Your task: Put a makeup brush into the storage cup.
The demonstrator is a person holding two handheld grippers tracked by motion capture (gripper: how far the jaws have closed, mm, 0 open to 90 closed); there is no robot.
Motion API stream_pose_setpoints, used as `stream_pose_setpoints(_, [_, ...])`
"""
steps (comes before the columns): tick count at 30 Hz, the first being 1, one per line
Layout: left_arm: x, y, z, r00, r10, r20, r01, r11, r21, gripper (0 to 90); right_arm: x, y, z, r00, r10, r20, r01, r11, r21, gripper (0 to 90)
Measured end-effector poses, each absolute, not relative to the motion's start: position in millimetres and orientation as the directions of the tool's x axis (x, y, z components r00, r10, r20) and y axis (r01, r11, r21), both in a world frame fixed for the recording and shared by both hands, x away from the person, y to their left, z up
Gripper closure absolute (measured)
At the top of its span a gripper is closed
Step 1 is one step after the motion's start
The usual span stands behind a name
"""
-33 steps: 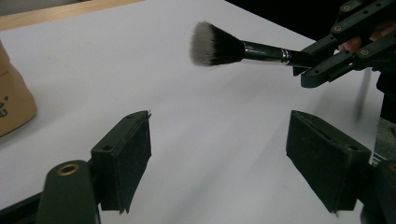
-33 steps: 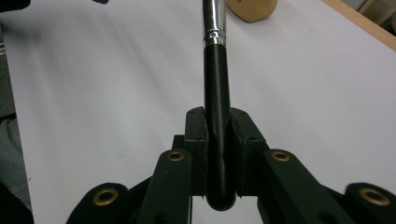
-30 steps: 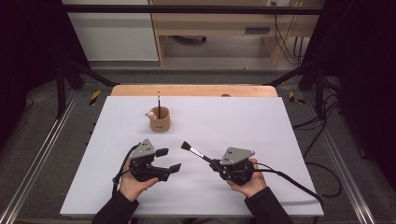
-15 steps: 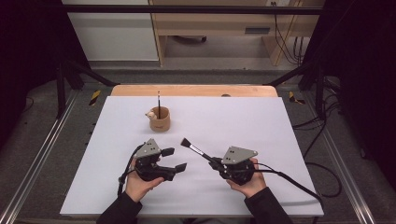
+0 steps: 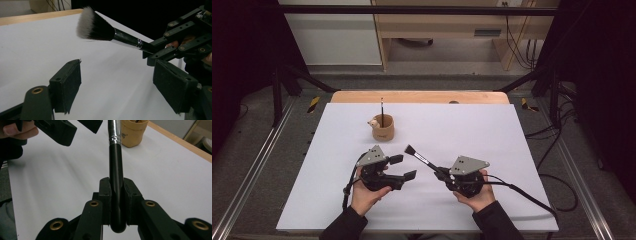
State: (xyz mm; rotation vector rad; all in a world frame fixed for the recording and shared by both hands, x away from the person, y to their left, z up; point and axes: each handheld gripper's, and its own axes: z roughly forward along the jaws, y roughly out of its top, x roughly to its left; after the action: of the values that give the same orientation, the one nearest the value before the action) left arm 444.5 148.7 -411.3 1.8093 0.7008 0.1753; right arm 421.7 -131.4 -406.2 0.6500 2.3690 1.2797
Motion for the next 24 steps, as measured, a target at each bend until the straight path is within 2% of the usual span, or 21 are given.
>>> stream_pose_setpoints(14, [448, 137, -409, 0.818, 0.512, -0.264, 0.381, -0.137, 0.915, 22.9, 420, -132, -403, -0.827, 0.554, -0.100, 0.201, 0.456, 0.867, 79.3])
stream_pose_setpoints(24, [452, 127, -409, 0.820, 0.487, -0.300, 0.399, -0.112, 0.910, 27.3, 419, -132, -403, -0.829, 0.549, -0.102, 0.192, 0.452, 0.871, 79.2])
